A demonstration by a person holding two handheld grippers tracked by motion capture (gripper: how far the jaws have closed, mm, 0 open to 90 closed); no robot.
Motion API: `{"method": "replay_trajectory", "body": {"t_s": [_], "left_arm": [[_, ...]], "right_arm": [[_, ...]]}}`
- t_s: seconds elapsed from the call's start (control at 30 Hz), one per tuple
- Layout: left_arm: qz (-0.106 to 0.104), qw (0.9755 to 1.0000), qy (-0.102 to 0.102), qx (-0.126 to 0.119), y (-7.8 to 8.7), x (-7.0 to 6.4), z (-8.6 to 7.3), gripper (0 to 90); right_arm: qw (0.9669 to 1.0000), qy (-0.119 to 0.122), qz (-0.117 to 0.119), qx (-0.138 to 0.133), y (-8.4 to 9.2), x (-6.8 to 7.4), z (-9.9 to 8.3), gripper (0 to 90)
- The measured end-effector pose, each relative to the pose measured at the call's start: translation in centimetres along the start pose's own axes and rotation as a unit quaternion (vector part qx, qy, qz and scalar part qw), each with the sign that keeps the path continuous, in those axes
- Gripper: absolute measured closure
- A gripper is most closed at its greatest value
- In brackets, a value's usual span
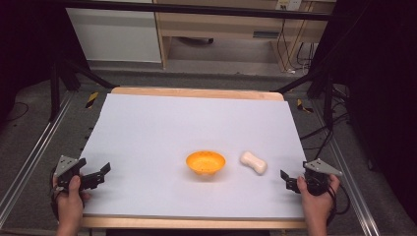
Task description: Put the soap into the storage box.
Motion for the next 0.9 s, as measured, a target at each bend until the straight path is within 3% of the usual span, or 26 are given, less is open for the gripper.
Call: {"method": "replay_trajectory", "body": {"t_s": [0.17,0.3,0.67,0.9], "left_arm": [[-0.001,1.0000,-0.001,0.001,0.0,0.0,0.0,1.8],[-0.001,1.0000,-0.002,0.002,0.0,0.0,0.0,1.8],[-0.001,1.0000,-0.001,0.001,0.0,0.0,0.0,1.8],[-0.001,1.0000,-0.002,0.000,0.0,0.0,0.0,1.8]], "right_arm": [[0.9984,0.042,0.020,0.031,-0.4,0.9,0.3,6.0],[0.9946,0.080,0.026,0.062,-0.9,1.7,0.4,6.0],[0.9877,0.115,0.038,0.099,-1.6,2.8,2.0,5.7],[0.9806,0.139,0.054,0.127,-2.5,3.9,2.7,5.7]]}}
Point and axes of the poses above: each handheld gripper's, and its own axes: y roughly backward along the jaws, z roughly out of its top, x roughly to its left, the point moved 10 cm from there along -y, roughly forward along the jaws, and after that the axes turned 10 degrees about -z, right-handed, at the moved point
